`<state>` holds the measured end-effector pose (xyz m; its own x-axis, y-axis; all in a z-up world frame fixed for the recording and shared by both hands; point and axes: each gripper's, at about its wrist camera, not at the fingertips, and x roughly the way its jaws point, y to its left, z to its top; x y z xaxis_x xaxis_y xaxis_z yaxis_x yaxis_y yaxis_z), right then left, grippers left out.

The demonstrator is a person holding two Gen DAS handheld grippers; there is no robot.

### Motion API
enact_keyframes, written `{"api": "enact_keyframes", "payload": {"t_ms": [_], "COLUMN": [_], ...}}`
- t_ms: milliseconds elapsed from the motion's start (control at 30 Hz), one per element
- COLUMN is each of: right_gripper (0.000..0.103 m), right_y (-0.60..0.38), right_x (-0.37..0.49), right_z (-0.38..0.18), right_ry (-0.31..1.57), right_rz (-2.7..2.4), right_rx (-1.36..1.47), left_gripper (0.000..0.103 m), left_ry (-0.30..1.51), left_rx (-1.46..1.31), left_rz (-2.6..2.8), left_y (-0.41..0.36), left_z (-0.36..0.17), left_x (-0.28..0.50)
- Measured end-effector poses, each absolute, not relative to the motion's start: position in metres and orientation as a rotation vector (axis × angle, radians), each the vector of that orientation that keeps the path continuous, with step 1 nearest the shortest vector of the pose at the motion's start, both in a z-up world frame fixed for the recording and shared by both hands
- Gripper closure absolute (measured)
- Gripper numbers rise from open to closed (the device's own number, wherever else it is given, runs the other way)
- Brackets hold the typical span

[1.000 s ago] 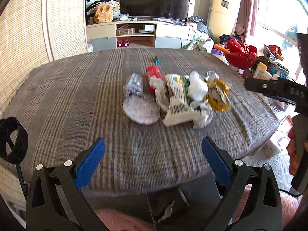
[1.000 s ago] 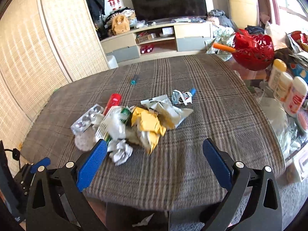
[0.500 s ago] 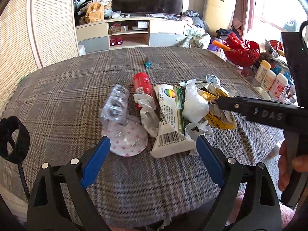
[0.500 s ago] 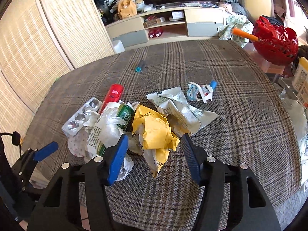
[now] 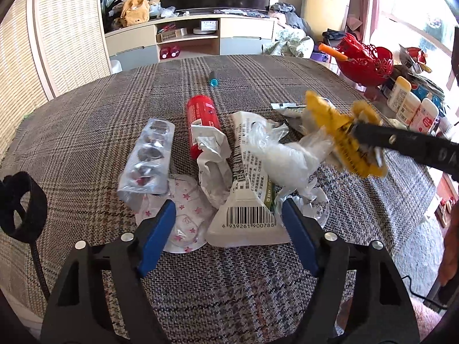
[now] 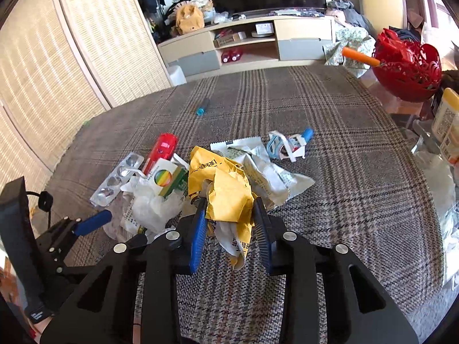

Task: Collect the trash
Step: 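Grasp the yellow snack wrapper with the right tool, then grasp the white barcode packet with the left tool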

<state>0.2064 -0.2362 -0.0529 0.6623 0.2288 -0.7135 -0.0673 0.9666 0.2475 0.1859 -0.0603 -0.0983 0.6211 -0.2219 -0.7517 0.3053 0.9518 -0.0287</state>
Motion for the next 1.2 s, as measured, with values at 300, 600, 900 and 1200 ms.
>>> {"api": "enact_keyframes", "payload": {"t_ms": [300,600,900,1200], "right_gripper": [0.07,0.07,0.07,0.07], "right_y": [-0.244,-0.257,-0.251,-0.239], "right_x": [0.191,0.179,0.147,0.119], "right_z": [-0.035,-0.021,-0.006,-0.01], "right_ry": [0.76,0.707,0.654,0.644], "right_rz": [0.156,0.167,0.212,0.268], "right_rx": [0.212,0.249,0.26,0.276], "left_gripper": [0.056,0.057,0.099,0.1], "left_ry": [0.827,0.714,0.62,0.648], "left_rx": [0.1,0.098,0.084,0.085], "left_rz": [-0.295,-0.252,-0.249,-0.258], "left_y": [-0.056,-0.05,-0.037,-0.031], "left_z": [-0.091,-0.049,-0.005,-0.01], "left_x": [0.179,0.163,0.119,0.089]}}
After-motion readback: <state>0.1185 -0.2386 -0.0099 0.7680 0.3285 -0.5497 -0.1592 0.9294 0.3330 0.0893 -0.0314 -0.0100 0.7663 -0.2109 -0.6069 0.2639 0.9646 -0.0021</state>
